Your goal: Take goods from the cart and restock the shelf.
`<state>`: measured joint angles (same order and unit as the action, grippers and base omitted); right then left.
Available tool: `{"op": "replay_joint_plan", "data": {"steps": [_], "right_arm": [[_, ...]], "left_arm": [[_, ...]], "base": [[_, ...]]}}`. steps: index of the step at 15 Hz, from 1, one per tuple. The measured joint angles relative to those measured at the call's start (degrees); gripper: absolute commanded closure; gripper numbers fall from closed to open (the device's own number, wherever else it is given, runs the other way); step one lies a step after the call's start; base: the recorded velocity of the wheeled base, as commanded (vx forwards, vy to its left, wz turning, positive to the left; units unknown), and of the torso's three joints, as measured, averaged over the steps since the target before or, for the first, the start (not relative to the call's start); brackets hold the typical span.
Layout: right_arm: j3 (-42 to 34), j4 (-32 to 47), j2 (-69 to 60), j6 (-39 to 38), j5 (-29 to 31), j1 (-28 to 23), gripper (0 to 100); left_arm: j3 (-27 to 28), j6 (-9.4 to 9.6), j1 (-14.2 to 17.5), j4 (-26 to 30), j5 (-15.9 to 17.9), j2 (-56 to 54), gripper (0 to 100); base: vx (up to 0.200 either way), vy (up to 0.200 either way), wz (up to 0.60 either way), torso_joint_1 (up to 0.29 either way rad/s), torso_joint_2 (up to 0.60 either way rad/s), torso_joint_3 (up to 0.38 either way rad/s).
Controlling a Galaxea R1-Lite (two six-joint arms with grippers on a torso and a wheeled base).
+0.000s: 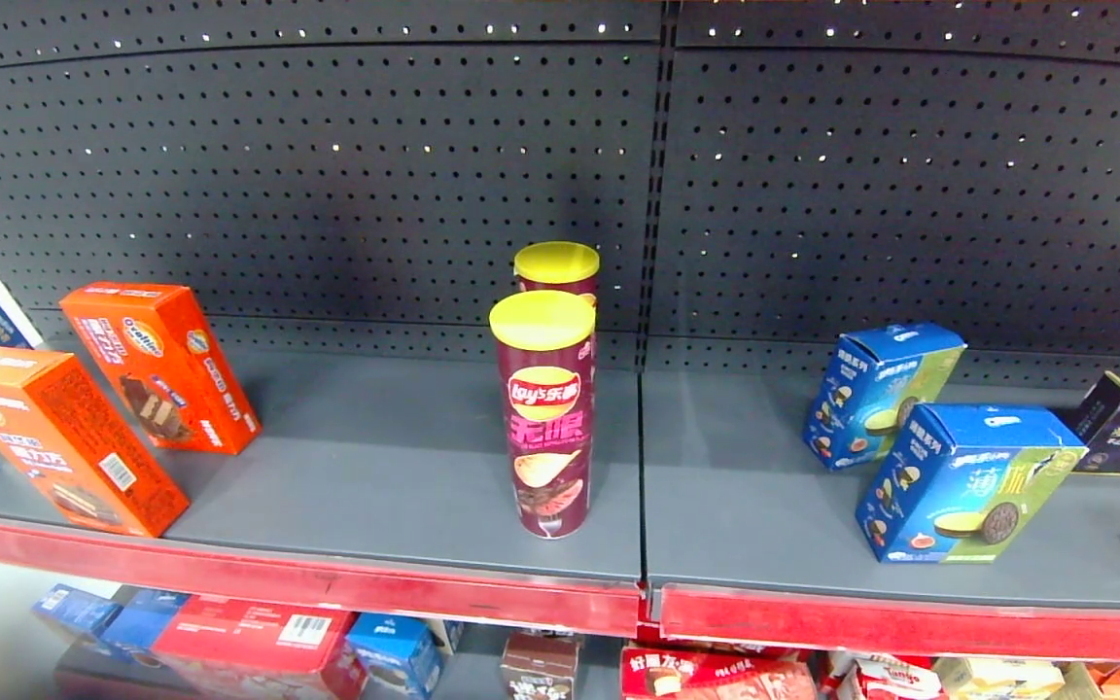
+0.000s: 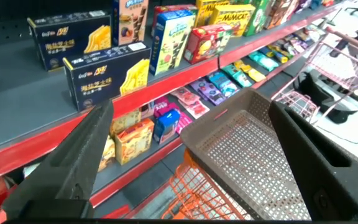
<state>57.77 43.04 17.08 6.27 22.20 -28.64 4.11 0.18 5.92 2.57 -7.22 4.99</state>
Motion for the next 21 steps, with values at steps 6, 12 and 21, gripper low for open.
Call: {"op": "replay_joint_plan", "data": {"steps": [6, 12, 21], "right_arm": [[-1.02, 0.01, -1.38, -0.46, -0.06, -1.88, 0], [-3.61, 0.11, -4.74, -0.63, -0.06, -3.67, 0], [-3.17, 0.01, -5.64, -0.52, -0.22, -3.23, 0]], "left_arm": [[-3.82, 4.83, -4.33, -2.47, 9.56, -0.59, 0], [-4.08, -1.08, -7.19, -2.55, 3.17, -2.29, 0], [-4.08, 3.12, -6.06, -2.57, 9.92, -4.69, 0]], "base": [[0.0, 0.0, 0.0, 0.0, 0.0, 0.0], [0.0, 0.0, 0.0, 0.0, 0.0, 0.0], [0.0, 0.0, 0.0, 0.0, 0.0, 0.0]]}}
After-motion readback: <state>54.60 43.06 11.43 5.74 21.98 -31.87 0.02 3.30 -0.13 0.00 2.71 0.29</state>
